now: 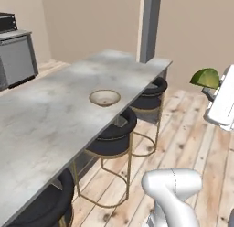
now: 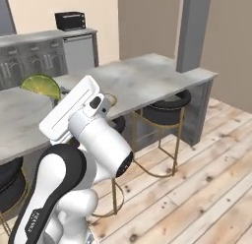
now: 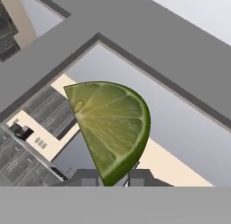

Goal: There is a bowl on the dining counter. Grab a lemon wedge from the fridge and place it in the bowl. Then get the liquor bottle and glass cup from the cabinet and place them next to the bowl.

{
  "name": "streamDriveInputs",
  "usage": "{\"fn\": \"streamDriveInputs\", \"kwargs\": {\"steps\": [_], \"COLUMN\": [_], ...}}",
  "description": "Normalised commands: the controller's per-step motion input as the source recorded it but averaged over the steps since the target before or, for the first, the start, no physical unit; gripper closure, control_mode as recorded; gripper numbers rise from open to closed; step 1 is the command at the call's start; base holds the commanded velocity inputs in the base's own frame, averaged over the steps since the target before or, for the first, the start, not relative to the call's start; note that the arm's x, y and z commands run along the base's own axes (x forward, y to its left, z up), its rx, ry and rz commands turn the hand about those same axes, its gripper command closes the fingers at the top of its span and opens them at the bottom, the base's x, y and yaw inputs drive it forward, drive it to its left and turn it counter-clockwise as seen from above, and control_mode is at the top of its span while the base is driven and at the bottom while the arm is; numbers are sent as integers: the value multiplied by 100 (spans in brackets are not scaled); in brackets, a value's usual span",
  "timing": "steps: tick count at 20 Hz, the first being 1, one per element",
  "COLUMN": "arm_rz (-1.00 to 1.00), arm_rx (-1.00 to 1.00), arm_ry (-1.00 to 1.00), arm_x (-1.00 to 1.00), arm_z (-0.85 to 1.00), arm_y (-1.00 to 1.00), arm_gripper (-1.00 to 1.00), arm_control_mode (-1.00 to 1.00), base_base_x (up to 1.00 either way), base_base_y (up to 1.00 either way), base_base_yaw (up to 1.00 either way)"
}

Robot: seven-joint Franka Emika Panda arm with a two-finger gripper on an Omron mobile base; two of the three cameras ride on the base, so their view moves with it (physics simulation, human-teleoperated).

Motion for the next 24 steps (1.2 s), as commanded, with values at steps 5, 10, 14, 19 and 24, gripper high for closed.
{"fn": "streamDriveInputs", "kwargs": {"steps": [5, 10, 14, 19, 24], "arm_rz": [0, 0, 0, 0, 0], "arm_rx": [0, 0, 0, 0, 0], "arm_ry": [0, 0, 0, 0, 0], "arm_x": [0, 0, 0, 0, 0], "arm_z": [0, 0, 0, 0, 0], "arm_y": [0, 0, 0, 0, 0], "arm_gripper": [100, 100, 100, 100, 100], "arm_control_mode": [100, 100, 100, 100, 100], "base_base_x": [51, 46, 34, 20, 36], "base_base_y": [-72, -70, -61, -46, -46], "base_base_yaw": [42, 41, 47, 51, 54]}}
